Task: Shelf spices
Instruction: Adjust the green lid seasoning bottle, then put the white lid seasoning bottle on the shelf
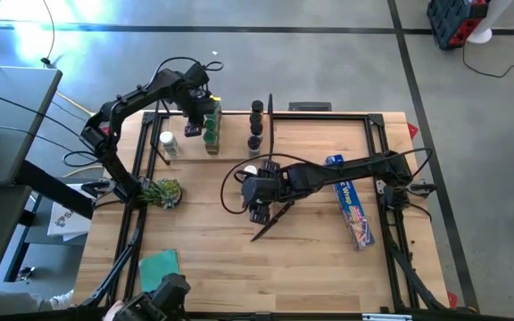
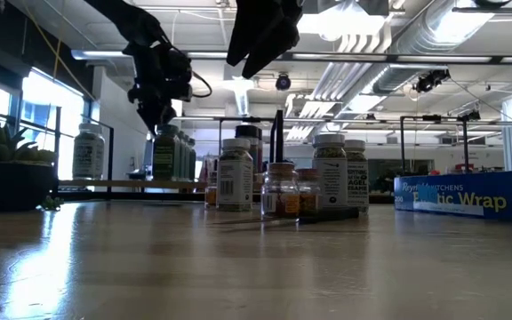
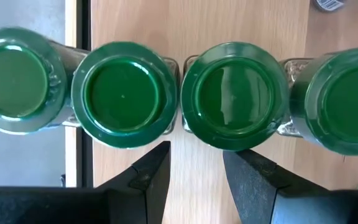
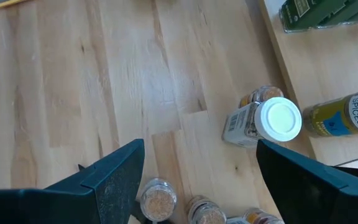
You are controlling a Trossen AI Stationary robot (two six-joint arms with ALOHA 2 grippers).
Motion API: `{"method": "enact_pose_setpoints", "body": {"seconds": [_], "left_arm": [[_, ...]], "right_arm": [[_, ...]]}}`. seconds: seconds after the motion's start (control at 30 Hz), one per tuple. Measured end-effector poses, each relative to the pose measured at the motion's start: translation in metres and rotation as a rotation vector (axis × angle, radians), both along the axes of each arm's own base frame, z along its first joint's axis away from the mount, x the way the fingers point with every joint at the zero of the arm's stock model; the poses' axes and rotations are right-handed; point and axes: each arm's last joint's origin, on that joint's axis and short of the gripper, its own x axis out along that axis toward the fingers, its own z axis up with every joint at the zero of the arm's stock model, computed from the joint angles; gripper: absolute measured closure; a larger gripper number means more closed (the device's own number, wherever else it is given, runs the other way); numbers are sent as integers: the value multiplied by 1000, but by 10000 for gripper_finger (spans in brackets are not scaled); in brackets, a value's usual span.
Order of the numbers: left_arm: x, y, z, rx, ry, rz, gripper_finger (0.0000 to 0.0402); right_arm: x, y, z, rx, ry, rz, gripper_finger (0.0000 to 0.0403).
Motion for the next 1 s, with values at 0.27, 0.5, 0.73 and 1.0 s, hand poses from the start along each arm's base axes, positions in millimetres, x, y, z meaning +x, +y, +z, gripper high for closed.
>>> {"method": "enact_pose_setpoints", "body": {"seconds": [0.27,0.5,0.73,1.0], "left_arm": [[0,1,0,17,7,1,256],[1,4,1,62,12,-7,256],[2,5,1,90,15,-39,256],[-3,2,0,72,89,-30,256]], "right_arm": [[0,0,0,-3,1,4,99],[0,0,0,-3,1,5,99],[0,0,0,-3,1,5,99],[0,0,0,0,-1,-1,99]]}}
